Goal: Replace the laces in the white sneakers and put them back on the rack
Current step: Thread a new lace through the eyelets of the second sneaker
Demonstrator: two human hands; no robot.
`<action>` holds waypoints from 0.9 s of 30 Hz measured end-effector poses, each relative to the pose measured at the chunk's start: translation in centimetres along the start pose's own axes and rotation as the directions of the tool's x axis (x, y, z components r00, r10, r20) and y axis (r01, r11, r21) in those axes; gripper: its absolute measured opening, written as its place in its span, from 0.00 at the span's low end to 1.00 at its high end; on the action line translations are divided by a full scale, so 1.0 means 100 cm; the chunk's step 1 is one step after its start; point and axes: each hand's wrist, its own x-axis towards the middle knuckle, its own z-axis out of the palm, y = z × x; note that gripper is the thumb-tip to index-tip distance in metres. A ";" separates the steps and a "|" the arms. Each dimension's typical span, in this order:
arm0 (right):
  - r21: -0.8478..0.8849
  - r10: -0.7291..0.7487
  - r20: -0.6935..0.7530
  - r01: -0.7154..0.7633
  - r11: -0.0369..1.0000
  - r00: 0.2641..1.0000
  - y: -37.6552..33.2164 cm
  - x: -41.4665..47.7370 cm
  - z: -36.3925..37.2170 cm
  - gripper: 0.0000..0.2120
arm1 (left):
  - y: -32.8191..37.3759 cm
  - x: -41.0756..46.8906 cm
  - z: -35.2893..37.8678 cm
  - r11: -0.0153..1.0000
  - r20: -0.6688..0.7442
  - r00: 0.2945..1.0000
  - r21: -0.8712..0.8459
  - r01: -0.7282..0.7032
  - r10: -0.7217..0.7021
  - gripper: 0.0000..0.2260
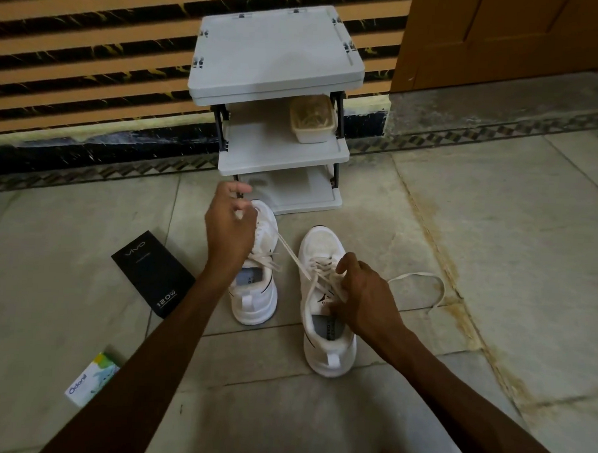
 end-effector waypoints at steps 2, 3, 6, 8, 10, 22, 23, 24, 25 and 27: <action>0.054 -0.006 -0.003 0.006 0.999 1.000 0.004 0.000 -0.002 0.33 | 0.008 -0.012 0.009 0.816 0.270 0.913 -0.418 0.398 -0.307 0.13; 0.078 -0.007 -0.025 0.009 0.997 1.000 0.006 -0.001 -0.003 0.31 | 0.011 -0.019 0.012 0.643 0.415 0.835 -0.537 0.546 -0.362 0.13; 0.114 -0.003 -0.121 0.017 0.993 0.993 0.011 0.000 -0.004 0.17 | 0.013 -0.033 0.023 0.447 0.617 0.705 -0.551 0.704 -0.349 0.11; 0.129 0.014 -0.128 0.003 0.992 0.992 0.010 0.003 -0.005 0.12 | 0.012 -0.039 0.028 0.502 0.685 0.660 -0.473 0.724 -0.308 0.12; 0.145 0.049 -0.106 -0.033 0.989 0.993 0.008 0.005 -0.006 0.12 | 0.008 -0.039 0.028 0.606 0.748 0.616 -0.377 0.700 -0.247 0.14; 0.206 0.118 -0.010 -0.113 0.972 0.993 0.004 0.011 -0.011 0.15 | -0.020 -0.050 0.033 0.896 0.689 0.711 0.394 -0.204 -0.141 0.04; 0.202 0.117 -0.006 -0.113 0.973 0.993 0.004 0.011 -0.011 0.15 | -0.020 -0.052 0.033 0.913 0.674 0.724 0.375 -0.161 -0.149 0.01; 0.196 0.115 -0.002 -0.112 0.974 0.993 0.004 0.011 -0.011 0.16 | -0.018 -0.054 0.034 0.913 0.655 0.740 0.380 -0.150 -0.151 0.03; 0.193 0.114 0.000 -0.112 0.975 0.993 0.003 0.011 -0.011 0.16 | -0.018 -0.054 0.035 0.899 0.644 0.751 0.403 -0.170 -0.147 0.06; 0.188 0.112 -0.001 -0.110 0.976 0.994 0.002 0.012 -0.012 0.16 | -0.016 -0.055 0.035 0.852 0.633 0.764 0.462 -0.245 -0.123 0.09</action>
